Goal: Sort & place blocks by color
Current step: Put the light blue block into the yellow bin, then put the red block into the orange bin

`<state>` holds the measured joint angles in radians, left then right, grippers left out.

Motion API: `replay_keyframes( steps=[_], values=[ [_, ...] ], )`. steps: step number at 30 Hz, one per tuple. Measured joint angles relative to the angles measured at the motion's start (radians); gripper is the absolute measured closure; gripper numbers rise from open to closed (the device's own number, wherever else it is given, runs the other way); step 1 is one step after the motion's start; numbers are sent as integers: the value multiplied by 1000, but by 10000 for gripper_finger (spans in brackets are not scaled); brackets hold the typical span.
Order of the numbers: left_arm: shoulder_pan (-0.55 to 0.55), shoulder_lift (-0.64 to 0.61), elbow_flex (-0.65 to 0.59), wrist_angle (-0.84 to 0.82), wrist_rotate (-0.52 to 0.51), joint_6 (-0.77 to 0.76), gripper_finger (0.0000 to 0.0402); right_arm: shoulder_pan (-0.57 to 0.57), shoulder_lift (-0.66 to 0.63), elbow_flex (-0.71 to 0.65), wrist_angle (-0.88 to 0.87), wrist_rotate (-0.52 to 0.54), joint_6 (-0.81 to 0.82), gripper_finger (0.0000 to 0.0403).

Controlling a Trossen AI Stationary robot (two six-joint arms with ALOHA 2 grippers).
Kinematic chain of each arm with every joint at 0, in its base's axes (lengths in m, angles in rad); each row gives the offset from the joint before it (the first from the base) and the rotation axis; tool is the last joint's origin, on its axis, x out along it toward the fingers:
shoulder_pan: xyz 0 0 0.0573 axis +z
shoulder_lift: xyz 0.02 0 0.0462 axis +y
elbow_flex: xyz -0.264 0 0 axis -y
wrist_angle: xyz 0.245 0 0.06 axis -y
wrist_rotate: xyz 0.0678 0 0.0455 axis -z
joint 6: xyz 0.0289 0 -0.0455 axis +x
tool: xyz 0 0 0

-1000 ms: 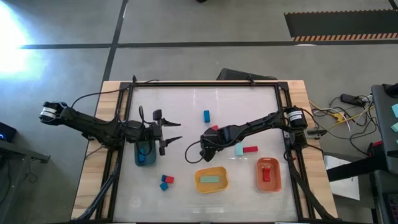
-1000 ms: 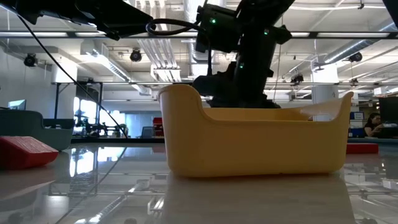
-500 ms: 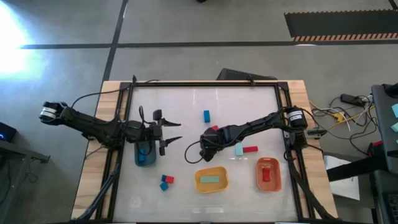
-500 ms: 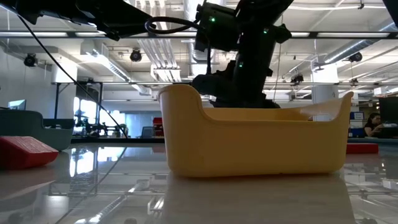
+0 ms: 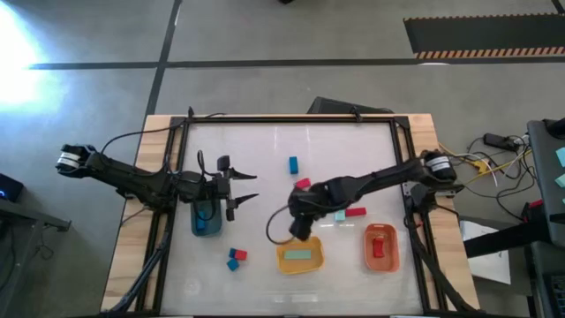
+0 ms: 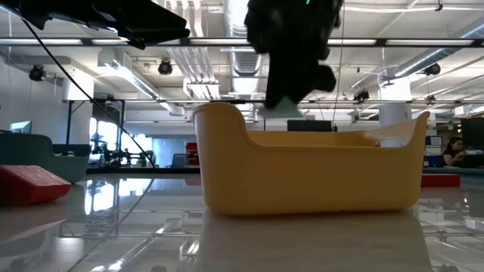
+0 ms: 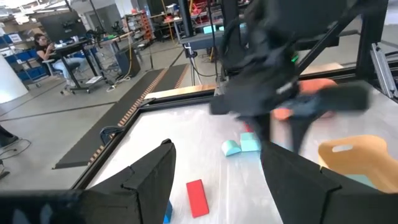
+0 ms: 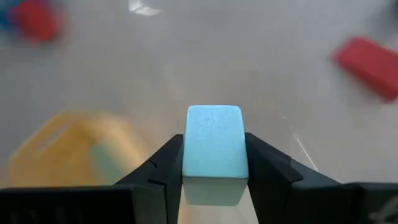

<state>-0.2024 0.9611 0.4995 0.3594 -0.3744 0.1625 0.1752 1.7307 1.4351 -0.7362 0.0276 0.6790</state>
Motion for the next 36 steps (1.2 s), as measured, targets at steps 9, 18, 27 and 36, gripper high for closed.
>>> replay_keyframes(
  steps=[9,18,27,36],
  values=[
    [0,0,0,-1,0,-1,182,161,-18,4,11,-123,-87,269],
    [-1,0,0,-1,0,-1,182,178,-14,1,8,-79,-26,203],
    [-1,0,0,-1,0,-2,182,178,-14,1,8,-42,-43,190],
    [-1,0,0,-1,0,-2,182,129,-21,20,-271,58,75,202]
  ],
)
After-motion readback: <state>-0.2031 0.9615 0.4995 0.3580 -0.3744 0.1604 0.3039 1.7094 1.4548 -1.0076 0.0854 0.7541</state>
